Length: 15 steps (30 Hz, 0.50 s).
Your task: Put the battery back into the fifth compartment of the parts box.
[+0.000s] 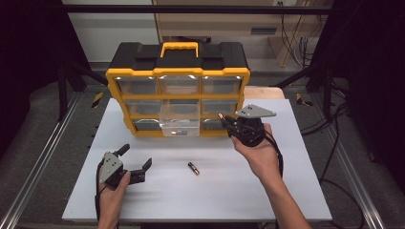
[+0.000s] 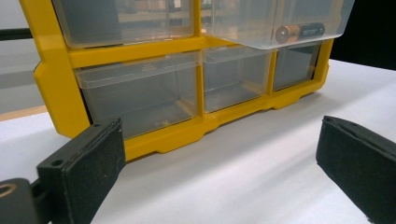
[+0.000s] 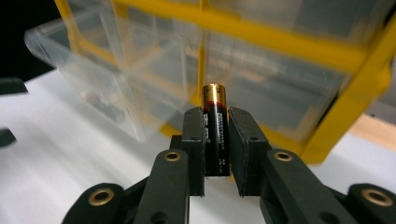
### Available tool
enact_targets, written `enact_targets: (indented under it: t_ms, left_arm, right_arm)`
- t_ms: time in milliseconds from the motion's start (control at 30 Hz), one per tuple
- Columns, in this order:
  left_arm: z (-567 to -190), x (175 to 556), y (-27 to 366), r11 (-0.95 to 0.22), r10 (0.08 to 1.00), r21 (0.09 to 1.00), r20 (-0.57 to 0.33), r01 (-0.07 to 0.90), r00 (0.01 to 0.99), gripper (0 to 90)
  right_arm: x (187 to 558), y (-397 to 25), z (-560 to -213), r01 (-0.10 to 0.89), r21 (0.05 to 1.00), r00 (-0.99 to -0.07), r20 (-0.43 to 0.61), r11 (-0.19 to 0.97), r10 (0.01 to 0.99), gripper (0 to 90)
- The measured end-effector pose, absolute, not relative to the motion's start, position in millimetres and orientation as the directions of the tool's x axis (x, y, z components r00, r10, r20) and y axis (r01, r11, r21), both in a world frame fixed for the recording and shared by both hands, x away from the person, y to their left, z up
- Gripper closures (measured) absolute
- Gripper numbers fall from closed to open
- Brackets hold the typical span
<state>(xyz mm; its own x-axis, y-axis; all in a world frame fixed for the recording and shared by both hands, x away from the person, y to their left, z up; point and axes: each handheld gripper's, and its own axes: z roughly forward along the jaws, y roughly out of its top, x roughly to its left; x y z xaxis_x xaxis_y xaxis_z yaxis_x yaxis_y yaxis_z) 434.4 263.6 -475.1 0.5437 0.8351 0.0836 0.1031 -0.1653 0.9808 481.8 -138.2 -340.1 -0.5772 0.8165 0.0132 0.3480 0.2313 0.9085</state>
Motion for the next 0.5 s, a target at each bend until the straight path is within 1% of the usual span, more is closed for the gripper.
enact_targets:
  t_ms: [200,333,500]
  left_arm:
    - [-474.7,434.4,264.1,-0.163,0.835,0.982,0.084,0.099,0.544,1.3]
    - [-474.5,434.6,264.7,-0.161,0.837,0.982,0.082,0.099,0.542,1.3]
    - [-474.2,434.4,264.9,-0.159,0.837,0.983,0.082,0.097,0.541,1.3]
  right_arm:
    - [485.0,-126.7,-308.4,0.302,0.922,-0.603,-0.011,0.242,0.798,77.0]
    - [488.9,-116.8,-295.8,0.282,0.922,-0.619,-0.035,0.264,0.784,77.0]
    - [492.6,-107.3,-284.1,0.272,0.925,-0.632,-0.036,0.265,0.774,77.0]
